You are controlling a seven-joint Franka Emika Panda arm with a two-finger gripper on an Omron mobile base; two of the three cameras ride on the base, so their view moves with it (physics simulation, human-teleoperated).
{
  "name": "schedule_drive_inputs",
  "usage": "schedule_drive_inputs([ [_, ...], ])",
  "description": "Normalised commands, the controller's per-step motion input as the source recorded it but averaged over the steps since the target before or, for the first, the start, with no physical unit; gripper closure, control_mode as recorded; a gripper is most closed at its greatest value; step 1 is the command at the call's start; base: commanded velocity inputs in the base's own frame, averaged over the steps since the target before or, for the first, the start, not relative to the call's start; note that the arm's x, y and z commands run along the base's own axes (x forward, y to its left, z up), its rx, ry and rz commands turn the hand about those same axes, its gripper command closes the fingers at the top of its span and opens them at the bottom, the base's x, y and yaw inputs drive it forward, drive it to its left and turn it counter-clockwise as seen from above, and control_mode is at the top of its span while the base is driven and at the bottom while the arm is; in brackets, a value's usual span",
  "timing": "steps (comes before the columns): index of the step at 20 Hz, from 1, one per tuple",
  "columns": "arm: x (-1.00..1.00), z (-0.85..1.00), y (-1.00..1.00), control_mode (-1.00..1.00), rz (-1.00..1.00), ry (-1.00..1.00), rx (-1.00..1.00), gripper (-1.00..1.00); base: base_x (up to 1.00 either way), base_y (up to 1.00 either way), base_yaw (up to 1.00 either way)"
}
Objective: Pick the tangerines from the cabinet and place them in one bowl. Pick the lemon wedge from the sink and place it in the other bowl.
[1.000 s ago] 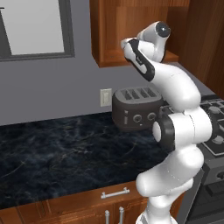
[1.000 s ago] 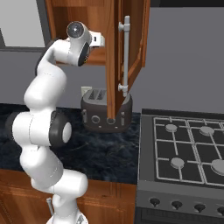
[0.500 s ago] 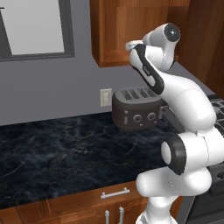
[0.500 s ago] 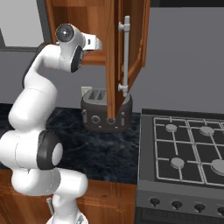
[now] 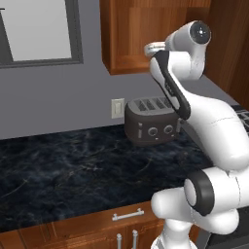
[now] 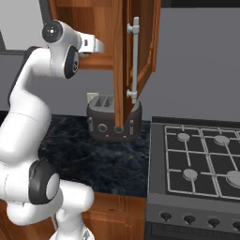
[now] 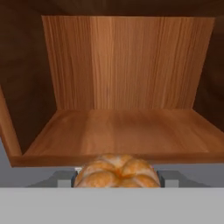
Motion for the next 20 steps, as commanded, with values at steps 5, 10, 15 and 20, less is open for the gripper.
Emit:
schedule_drive_inputs([
  [5,-0.75,0.01,0.0,-1.0,-0.05,0.02,0.01,1.0,0.0,0.0,0.0],
  [10,-0.81,0.01,-0.03,-1.0,0.0,0.07,0.05,1.0,0.0,0.0,0.0],
  [15,-0.59,0.07,0.0,-1.0,-0.02,0.16,0.0,1.0,0.0,0.0,0.0],
  [20,-0.72,0.0,-0.01,-1.0,0.0,0.12,0.03,1.0,0.0,0.0,0.0],
])
